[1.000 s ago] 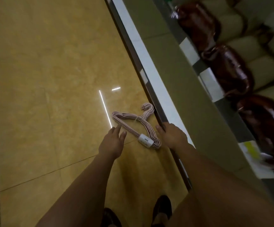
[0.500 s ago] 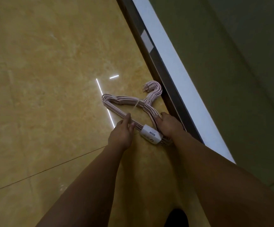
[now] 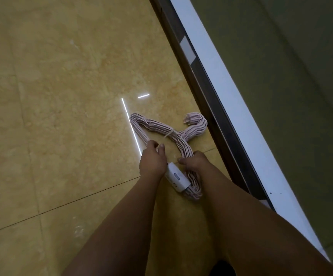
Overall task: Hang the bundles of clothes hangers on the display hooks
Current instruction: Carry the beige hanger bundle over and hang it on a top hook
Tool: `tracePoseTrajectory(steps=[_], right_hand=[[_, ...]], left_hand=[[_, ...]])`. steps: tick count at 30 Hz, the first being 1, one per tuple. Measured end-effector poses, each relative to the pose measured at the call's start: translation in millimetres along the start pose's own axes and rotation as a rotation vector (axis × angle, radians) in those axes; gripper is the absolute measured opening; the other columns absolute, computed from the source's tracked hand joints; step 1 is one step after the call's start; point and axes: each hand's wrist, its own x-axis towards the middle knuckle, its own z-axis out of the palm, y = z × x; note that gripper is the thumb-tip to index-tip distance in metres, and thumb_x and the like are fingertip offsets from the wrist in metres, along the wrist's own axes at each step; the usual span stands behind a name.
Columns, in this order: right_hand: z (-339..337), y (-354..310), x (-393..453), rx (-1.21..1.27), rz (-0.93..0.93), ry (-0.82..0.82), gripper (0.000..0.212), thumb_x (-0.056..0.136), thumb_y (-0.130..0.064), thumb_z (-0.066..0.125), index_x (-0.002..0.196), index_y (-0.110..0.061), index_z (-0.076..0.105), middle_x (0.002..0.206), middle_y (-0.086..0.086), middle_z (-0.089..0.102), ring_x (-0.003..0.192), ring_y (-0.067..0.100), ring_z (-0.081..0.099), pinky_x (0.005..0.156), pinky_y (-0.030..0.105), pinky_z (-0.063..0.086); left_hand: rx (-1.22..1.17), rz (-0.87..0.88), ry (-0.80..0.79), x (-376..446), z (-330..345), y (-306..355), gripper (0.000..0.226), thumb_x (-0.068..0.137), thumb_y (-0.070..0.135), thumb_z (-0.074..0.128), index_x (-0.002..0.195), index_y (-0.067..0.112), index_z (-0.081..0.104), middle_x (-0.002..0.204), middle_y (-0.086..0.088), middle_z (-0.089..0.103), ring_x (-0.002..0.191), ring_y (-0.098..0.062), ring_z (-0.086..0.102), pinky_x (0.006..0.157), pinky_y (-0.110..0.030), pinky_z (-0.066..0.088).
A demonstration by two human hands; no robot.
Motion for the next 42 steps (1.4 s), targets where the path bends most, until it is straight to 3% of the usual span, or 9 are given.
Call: tracePoseTrajectory(steps=[4, 9, 14, 17, 21, 25, 30, 33, 42], right_hand=[[18, -3, -7, 0.088, 0.088, 0.023, 0.048, 0.086, -0.018, 0.068, 0.125, 0.004, 0.049, 0.119, 0.021, 0.060, 0.105, 0.035, 0.060, 0.091, 0.044, 0.052], [23, -13, -24, 0.024, 0.050, 0.085, 0.027, 0.090, -0.013, 0.055, 0.112, 0.002, 0.057, 0.100, 0.018, 0.062, 0.093, 0.033, 0.061, 0.088, 0.045, 0.054], [-2, -37, -66, -0.241, -0.114, 0.181, 0.023, 0.095, -0.022, 0.048, 0.109, -0.008, 0.060, 0.101, 0.011, 0.063, 0.091, 0.027, 0.061, 0.072, 0.032, 0.048], [-31, -55, -115, -0.405, -0.246, 0.240, 0.019, 0.095, -0.030, 0.048, 0.104, -0.017, 0.059, 0.103, 0.005, 0.063, 0.094, 0.025, 0.059, 0.085, 0.040, 0.051], [-84, -92, -198, -0.593, -0.445, 0.310, 0.016, 0.095, -0.030, 0.049, 0.103, -0.021, 0.059, 0.103, 0.004, 0.065, 0.098, 0.025, 0.059, 0.088, 0.038, 0.045], [-132, -132, -286, -0.705, -0.594, 0.277, 0.018, 0.094, -0.022, 0.049, 0.105, -0.024, 0.062, 0.103, 0.003, 0.068, 0.097, 0.027, 0.060, 0.083, 0.035, 0.043], [-167, -175, -392, -0.714, -0.697, 0.195, 0.017, 0.094, -0.022, 0.049, 0.098, -0.028, 0.064, 0.097, 0.001, 0.068, 0.094, 0.025, 0.059, 0.086, 0.038, 0.046], [-179, -200, -450, -0.725, -0.728, 0.169, 0.016, 0.094, -0.020, 0.049, 0.100, -0.025, 0.064, 0.094, 0.001, 0.066, 0.090, 0.024, 0.059, 0.081, 0.035, 0.045], [-167, -252, -605, -0.778, -0.753, 0.188, 0.018, 0.087, -0.037, 0.056, 0.096, -0.023, 0.063, 0.086, -0.002, 0.061, 0.079, 0.018, 0.056, 0.062, 0.025, 0.040]], left_hand=[[0.104, 0.050, -0.012, 0, -22, -2, 0.029, 0.100, 0.023, 0.039, 0.126, 0.015, 0.048, 0.123, -0.014, 0.048, 0.089, -0.025, 0.055, 0.075, -0.029, 0.039], [0.083, 0.024, 0.014, -3, -44, 8, 0.036, 0.097, 0.018, 0.046, 0.133, 0.019, 0.044, 0.132, -0.013, 0.038, 0.100, -0.030, 0.057, 0.080, -0.033, 0.044], [0.210, 0.034, 0.129, -17, -93, 31, 0.057, 0.091, 0.016, 0.049, 0.144, 0.022, 0.032, 0.143, -0.013, 0.031, 0.124, -0.032, 0.041, 0.098, -0.043, 0.042], [0.402, 0.095, 0.192, -39, -133, 48, 0.066, 0.089, 0.015, 0.053, 0.147, 0.020, 0.024, 0.149, -0.012, 0.030, 0.134, -0.030, 0.032, 0.110, -0.042, 0.032], [0.547, 0.056, 0.084, -82, -197, 92, 0.074, 0.090, 0.020, 0.055, 0.150, 0.022, 0.013, 0.156, -0.006, 0.021, 0.144, -0.027, 0.017, 0.116, -0.049, 0.014], [0.532, 0.072, 0.030, -127, -273, 136, 0.058, 0.083, 0.019, 0.056, 0.138, 0.026, 0.040, 0.140, -0.001, 0.046, 0.132, -0.022, 0.039, 0.115, -0.050, 0.015], [0.372, 0.117, 0.048, -189, -371, 191, 0.033, 0.086, 0.028, 0.057, 0.119, 0.028, 0.059, 0.113, 0.000, 0.066, 0.104, -0.024, 0.061, 0.090, -0.036, 0.046], [0.385, 0.114, 0.125, -227, -421, 214, 0.023, 0.091, 0.032, 0.056, 0.112, 0.026, 0.060, 0.104, -0.002, 0.067, 0.098, -0.025, 0.061, 0.071, -0.030, 0.043], [0.318, 0.038, 0.300, -337, -531, 228, 0.015, 0.094, 0.029, 0.052, 0.104, 0.026, 0.063, 0.097, -0.003, 0.069, 0.089, -0.027, 0.062, 0.062, -0.027, 0.038]])
